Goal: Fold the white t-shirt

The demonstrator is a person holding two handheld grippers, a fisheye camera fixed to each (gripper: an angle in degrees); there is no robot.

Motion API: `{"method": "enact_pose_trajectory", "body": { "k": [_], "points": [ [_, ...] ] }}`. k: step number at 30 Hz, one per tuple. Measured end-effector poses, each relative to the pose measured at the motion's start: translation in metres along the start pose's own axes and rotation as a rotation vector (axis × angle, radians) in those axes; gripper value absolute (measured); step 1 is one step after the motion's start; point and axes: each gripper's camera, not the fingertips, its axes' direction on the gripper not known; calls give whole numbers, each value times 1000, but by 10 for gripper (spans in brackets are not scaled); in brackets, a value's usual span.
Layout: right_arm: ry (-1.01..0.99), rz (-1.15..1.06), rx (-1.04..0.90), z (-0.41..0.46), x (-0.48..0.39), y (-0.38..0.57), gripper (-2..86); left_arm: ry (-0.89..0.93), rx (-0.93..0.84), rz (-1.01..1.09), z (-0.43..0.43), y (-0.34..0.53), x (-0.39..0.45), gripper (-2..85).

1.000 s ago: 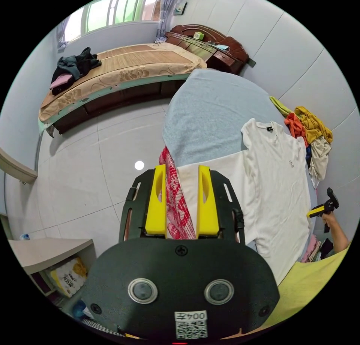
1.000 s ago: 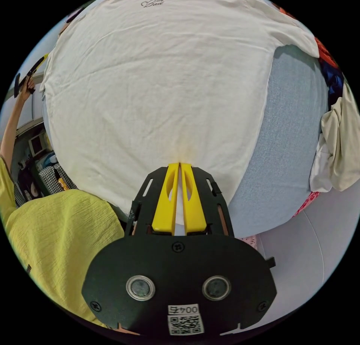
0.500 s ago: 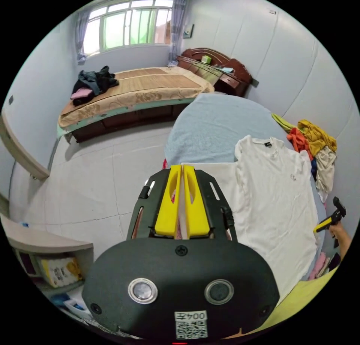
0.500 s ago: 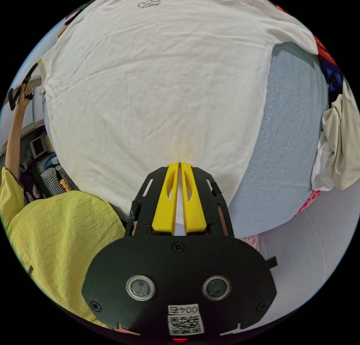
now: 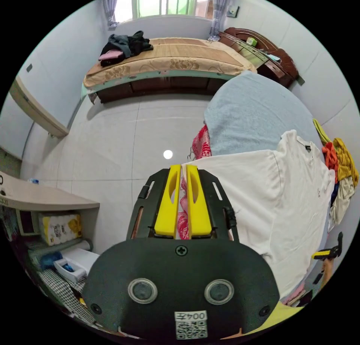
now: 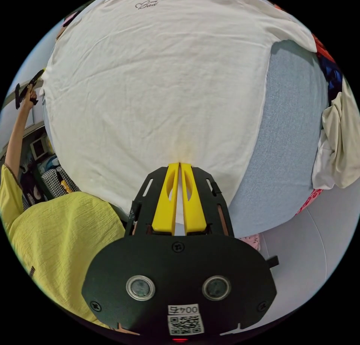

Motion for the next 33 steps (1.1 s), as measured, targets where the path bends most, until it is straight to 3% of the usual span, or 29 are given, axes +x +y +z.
{"method": "enact_pose_trajectory", "body": {
  "k": [4,7,13,20,24,33],
  "points": [
    [-1,-6,-2,-1,1,-4,-5,49,115,-101,-27,8,-10,24],
    [-5,-6,9,-2,2,-6,-5,178,219,108,-47,8,29,28],
    [5,-21,-4,-4,2,-14,-4,161,78,614,-25,-26,150,60],
    [0,-14,17,-6,4,-17,-4,85,-76,899,10,-57,231,70],
    [-19,-14,20,-9,9,-21,-5,22,-96,993,15,-62,256,77],
    [-23,-18,22,-14,15,-30,-4,112,-198,1006,32,-74,281,62]
  ]
}}
